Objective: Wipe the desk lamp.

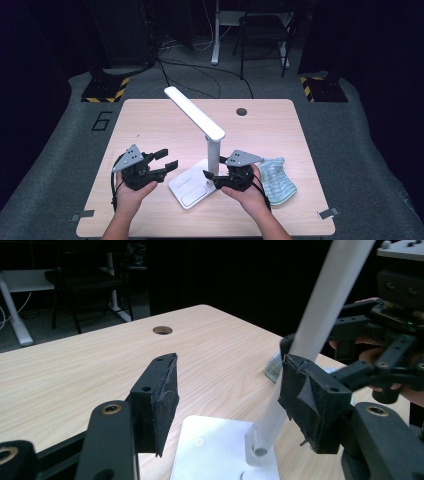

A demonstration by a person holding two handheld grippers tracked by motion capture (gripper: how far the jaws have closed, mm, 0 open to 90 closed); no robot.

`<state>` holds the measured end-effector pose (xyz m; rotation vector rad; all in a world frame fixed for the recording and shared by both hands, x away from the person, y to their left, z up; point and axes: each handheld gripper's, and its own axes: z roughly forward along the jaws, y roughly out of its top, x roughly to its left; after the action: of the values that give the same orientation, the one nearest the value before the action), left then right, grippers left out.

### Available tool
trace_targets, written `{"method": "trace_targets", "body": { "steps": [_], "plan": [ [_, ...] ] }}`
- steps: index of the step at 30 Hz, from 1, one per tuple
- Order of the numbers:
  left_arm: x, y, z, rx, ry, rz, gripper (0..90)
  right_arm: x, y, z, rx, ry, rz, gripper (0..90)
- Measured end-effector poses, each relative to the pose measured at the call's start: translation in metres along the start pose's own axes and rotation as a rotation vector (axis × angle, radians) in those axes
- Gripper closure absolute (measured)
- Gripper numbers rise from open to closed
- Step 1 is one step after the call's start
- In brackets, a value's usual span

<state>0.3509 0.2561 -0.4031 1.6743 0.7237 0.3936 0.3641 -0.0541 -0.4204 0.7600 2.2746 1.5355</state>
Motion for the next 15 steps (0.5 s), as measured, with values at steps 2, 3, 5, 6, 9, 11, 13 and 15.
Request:
{"method": "trace_targets", "body": {
  "steps": [2,3,5,6,9,11,13,15],
  "plan": [
    [0.001,0.000,0.000,0.002,-0.001,0.002,40.2,0.003,0.000,-0.002,0.000,0.019,-0.014,39.1],
    [0.001,0.000,0.001,0.000,-0.001,0.000,40.2,0.003,0.000,-0.001,0.002,0.024,-0.016,40.6],
    [0.001,0.000,0.001,0.000,-0.001,-0.002,40.2,0.000,0.000,0.000,0.004,0.029,-0.014,42.1],
    [0.001,0.000,0.001,0.000,-0.001,-0.002,40.2,-0.002,0.000,0.001,0.003,0.031,-0.015,42.6],
    [0.002,0.001,0.003,-0.003,-0.009,-0.003,40.2,-0.009,0.000,0.004,-0.001,0.038,0.013,42.2],
    [0.003,0.001,0.003,-0.001,-0.013,-0.004,40.2,-0.014,0.000,0.007,-0.007,0.070,0.015,42.4],
    [0.004,0.002,0.004,-0.004,-0.012,-0.007,40.2,-0.016,0.001,0.009,-0.007,0.068,0.010,43.5],
    [0.004,0.002,0.004,-0.008,-0.014,-0.006,40.2,-0.016,0.003,0.010,0.003,0.069,0.007,46.1]
  ]
}}
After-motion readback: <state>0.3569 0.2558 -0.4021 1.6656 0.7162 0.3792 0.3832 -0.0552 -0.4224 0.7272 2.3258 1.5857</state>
